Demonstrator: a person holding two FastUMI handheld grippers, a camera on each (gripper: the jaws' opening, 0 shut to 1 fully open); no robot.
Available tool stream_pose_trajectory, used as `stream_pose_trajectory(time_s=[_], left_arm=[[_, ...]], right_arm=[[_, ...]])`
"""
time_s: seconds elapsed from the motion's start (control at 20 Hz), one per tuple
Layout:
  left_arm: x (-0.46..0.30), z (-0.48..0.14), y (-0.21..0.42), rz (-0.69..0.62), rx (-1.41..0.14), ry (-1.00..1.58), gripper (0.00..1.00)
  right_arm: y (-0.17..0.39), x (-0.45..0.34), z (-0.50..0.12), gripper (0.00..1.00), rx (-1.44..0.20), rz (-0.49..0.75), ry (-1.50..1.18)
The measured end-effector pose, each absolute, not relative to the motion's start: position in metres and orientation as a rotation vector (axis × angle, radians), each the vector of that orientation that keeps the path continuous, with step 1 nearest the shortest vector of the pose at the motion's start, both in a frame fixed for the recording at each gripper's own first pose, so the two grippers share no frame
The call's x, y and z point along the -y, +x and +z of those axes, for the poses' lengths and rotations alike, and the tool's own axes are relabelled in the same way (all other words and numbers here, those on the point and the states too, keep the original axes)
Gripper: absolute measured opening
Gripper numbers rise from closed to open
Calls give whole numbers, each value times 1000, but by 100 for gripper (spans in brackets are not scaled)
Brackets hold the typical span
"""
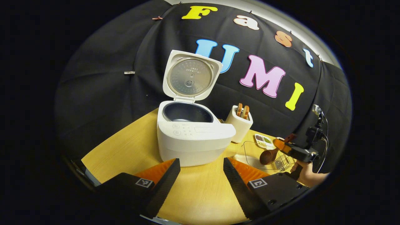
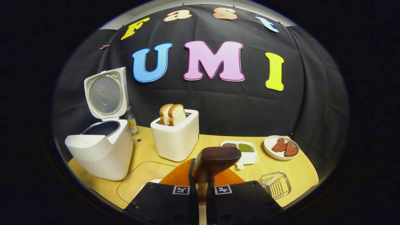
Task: Close the left gripper, press the button to open the rice cooker; take a wooden spoon from the chopstick holder with the right hand, scoop a spoonful of rice and pour it into the rice cooker, then put the wooden spoon back into the chopstick holder.
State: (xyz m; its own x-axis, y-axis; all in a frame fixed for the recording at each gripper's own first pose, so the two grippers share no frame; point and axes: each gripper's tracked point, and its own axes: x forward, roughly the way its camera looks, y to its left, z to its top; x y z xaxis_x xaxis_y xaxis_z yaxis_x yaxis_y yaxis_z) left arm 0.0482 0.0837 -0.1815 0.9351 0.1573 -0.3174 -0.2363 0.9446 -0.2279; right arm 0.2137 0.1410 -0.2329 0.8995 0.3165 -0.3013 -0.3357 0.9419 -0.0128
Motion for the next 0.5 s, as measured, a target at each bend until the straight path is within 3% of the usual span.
stream_pose_trajectory(time_s=[0.5], left_arm=[[-119,-194,23,258,-328,-304,96]], right_arm=[[193,-211,-243,13,-411,393,153]])
